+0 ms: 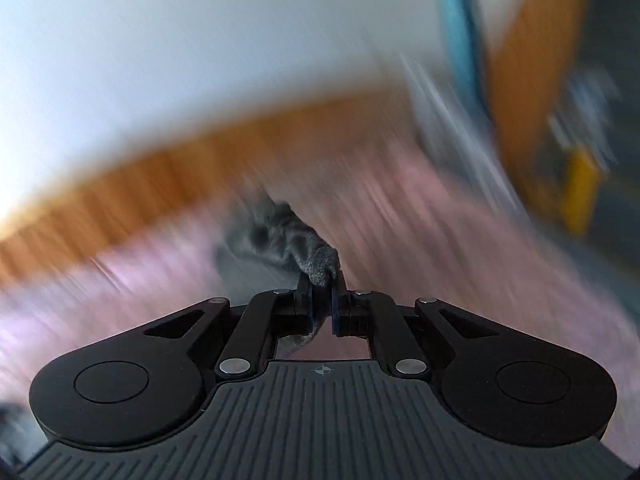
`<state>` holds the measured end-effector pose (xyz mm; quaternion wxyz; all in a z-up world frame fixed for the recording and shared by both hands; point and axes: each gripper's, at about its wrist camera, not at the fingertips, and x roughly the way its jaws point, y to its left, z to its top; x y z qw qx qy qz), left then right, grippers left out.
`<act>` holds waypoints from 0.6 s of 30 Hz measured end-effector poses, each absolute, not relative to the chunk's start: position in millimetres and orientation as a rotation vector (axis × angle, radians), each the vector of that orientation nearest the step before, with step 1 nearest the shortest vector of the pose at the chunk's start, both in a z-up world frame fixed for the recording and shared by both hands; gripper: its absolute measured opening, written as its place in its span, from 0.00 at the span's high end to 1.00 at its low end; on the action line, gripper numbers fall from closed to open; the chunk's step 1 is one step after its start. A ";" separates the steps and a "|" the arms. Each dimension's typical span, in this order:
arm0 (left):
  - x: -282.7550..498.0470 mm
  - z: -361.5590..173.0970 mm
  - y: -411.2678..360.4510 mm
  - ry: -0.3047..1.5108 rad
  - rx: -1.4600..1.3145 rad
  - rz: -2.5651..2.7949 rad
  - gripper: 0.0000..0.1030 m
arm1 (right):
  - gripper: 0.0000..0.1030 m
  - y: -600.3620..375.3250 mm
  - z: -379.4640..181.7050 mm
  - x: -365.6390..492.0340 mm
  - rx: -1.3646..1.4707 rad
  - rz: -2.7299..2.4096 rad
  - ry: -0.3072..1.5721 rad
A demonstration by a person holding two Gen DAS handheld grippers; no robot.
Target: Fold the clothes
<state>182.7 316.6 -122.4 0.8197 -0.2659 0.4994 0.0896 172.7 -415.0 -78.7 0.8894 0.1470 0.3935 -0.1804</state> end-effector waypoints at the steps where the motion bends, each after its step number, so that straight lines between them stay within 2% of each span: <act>1: 186.8 -129.0 319.8 1.075 -0.552 0.220 0.39 | 0.87 -429.6 -114.2 169.2 0.362 -0.436 0.965; 2: 190.6 -134.7 322.9 1.083 -0.539 0.245 0.39 | 0.85 -440.1 -138.2 160.9 0.421 -0.492 1.047; 3: 194.4 -138.3 326.0 1.085 -0.533 0.255 0.38 | 0.75 -445.6 -148.5 146.7 0.481 -0.542 1.051; 4: 198.4 -140.8 329.1 1.084 -0.532 0.256 0.37 | 0.69 -448.5 -154.4 135.0 0.529 -0.581 1.044; 6: 208.5 -145.6 333.5 1.088 -0.539 0.236 0.26 | 0.48 -447.7 -156.7 121.0 0.582 -0.630 1.014; 8: 221.0 -153.5 333.8 1.107 -0.544 0.196 0.15 | 0.46 -445.9 -158.4 124.0 0.572 -0.651 1.024; 10: 233.7 -164.2 330.0 1.136 -0.509 0.195 0.14 | 0.45 -443.1 -153.1 134.2 0.538 -0.647 1.017; 12: 243.3 -171.4 321.9 1.151 -0.448 0.218 0.17 | 0.34 -437.6 -147.5 144.9 0.498 -0.635 1.005; 13: 245.6 -169.0 316.0 1.144 -0.406 0.214 0.23 | 0.30 -434.2 -146.2 152.0 0.476 -0.624 0.997; 14: 248.0 -166.6 310.1 1.137 -0.365 0.211 0.64 | 0.25 -430.8 -144.9 159.0 0.454 -0.614 0.989; 15: 246.9 -160.4 306.6 1.116 -0.360 0.189 0.94 | 0.24 -427.5 -143.2 165.1 0.434 -0.604 0.982; 16: 241.8 -149.7 306.0 1.080 -0.399 0.143 0.98 | 0.24 -424.4 -141.0 170.0 0.415 -0.596 0.977; 18: 223.2 -117.4 301.6 0.990 -0.425 0.048 1.00 | 0.24 -421.5 -132.3 180.9 0.375 -0.585 0.955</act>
